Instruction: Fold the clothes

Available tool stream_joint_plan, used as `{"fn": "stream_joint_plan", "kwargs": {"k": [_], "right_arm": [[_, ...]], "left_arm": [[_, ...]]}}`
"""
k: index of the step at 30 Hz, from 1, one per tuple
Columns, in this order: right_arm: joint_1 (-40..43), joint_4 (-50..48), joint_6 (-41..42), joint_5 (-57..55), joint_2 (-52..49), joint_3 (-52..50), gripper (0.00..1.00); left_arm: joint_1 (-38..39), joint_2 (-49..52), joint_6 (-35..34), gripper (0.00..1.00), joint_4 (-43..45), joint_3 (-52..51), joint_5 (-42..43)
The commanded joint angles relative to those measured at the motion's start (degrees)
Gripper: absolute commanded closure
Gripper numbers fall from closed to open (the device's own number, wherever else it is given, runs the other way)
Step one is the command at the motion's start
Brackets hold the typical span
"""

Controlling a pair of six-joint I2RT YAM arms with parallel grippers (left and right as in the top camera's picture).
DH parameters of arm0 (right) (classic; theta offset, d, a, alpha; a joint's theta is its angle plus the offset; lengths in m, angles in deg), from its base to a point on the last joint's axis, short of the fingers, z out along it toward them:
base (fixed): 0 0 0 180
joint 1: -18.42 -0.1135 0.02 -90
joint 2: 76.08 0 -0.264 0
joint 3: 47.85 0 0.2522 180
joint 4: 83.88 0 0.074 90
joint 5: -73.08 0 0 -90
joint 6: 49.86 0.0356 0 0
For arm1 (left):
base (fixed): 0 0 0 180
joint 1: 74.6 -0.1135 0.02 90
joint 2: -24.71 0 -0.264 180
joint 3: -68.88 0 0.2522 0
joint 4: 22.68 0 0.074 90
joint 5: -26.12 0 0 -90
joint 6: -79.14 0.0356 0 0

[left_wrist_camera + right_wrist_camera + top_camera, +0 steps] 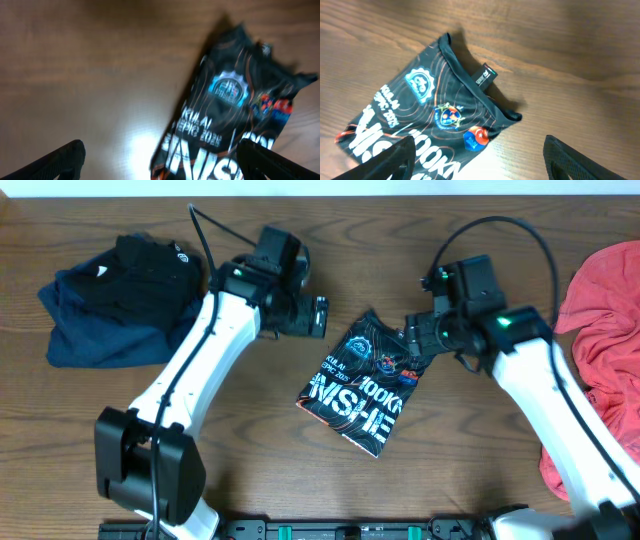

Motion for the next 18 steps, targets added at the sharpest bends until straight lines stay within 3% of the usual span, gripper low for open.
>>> {"fn": "stream_joint_plan", "kwargs": {"k": [1,9,18], "right_arm": [[0.9,1.5,0.4,-2.9,3.3,0.4,0.18],[3.1,7.2,0.7,-4.0,9.2,0.4,0.15],[4.3,11.3,0.7,-4.2,9.6,0.4,0.15]], "left_arm": [[-1.0,4.7,6.3,0.02,2.3,1.4,6.3],[-1.2,14.3,7.5,0.02,13.6,1.9,17.0],[-1.2,21.5,6.5,0.02,20.6,2.2,30.6]]}}
